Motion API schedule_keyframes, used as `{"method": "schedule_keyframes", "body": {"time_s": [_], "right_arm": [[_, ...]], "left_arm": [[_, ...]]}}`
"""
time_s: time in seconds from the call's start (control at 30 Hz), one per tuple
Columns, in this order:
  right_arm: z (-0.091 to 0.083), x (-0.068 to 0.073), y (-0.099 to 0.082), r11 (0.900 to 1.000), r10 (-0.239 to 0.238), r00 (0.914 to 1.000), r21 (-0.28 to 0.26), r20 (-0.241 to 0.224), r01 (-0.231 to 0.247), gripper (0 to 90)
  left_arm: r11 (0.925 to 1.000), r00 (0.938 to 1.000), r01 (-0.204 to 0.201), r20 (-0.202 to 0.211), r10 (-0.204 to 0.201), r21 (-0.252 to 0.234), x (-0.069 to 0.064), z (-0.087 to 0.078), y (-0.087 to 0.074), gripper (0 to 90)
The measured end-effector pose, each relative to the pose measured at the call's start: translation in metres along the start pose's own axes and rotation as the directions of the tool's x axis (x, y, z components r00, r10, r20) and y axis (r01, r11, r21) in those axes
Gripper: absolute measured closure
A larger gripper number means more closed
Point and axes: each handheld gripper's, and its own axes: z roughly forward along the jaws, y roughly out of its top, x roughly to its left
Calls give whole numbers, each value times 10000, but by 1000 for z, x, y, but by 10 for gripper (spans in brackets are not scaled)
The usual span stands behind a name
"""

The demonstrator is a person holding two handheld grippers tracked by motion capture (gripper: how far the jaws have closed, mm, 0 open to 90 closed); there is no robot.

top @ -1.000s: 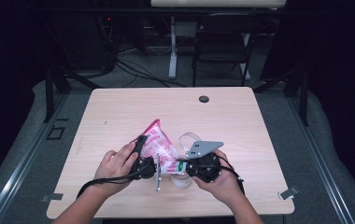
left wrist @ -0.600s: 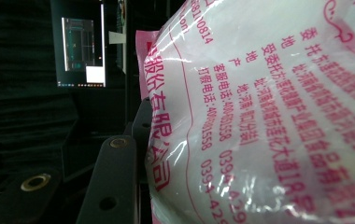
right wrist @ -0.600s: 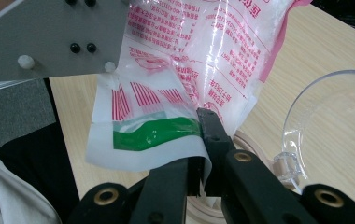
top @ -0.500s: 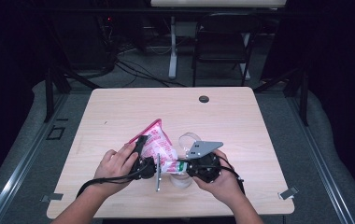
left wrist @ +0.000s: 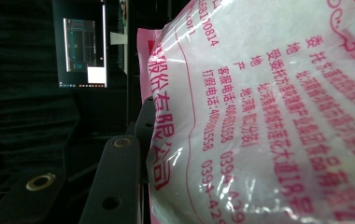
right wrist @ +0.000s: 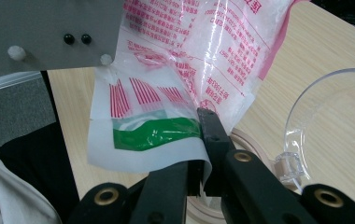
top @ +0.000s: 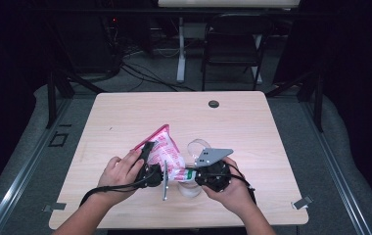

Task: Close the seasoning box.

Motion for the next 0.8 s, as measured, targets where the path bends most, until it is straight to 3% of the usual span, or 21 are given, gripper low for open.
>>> {"method": "schedule_keyframes", "body": {"time_s": [0.8], "right_arm": [[4,-2,-3,10000,53,10000,72,14,-53,896]], "left_arm": [[10000,10000,78,23,-78,-10,0,2,0,647]]}}
